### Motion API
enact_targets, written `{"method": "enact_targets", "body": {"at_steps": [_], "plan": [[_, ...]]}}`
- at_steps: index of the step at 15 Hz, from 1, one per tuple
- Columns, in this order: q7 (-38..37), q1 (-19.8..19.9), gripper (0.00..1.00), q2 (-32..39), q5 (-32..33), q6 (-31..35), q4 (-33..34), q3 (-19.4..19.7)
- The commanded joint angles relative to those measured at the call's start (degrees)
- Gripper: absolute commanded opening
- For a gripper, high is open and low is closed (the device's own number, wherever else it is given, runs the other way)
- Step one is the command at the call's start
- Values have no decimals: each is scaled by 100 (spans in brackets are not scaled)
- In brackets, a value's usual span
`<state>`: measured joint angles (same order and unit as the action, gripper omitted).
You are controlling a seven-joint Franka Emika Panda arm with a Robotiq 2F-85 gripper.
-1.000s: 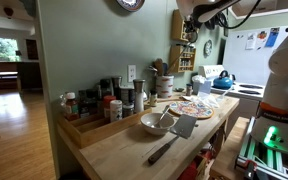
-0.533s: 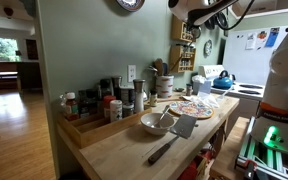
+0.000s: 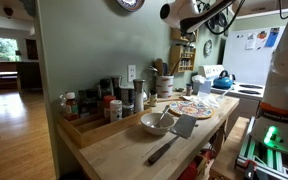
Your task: Put the silver ladle with a wooden handle in the white bucket
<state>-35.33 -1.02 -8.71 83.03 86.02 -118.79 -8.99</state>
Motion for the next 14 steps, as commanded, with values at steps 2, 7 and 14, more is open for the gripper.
{"method": "enact_targets", "body": {"at_steps": [2, 7, 14], "plan": [[-2, -307, 1, 576, -75, -104, 518, 75], [-77, -292, 1, 666, 1, 80, 451, 193], [-118, -285, 1, 991, 0, 504, 341, 321]]}}
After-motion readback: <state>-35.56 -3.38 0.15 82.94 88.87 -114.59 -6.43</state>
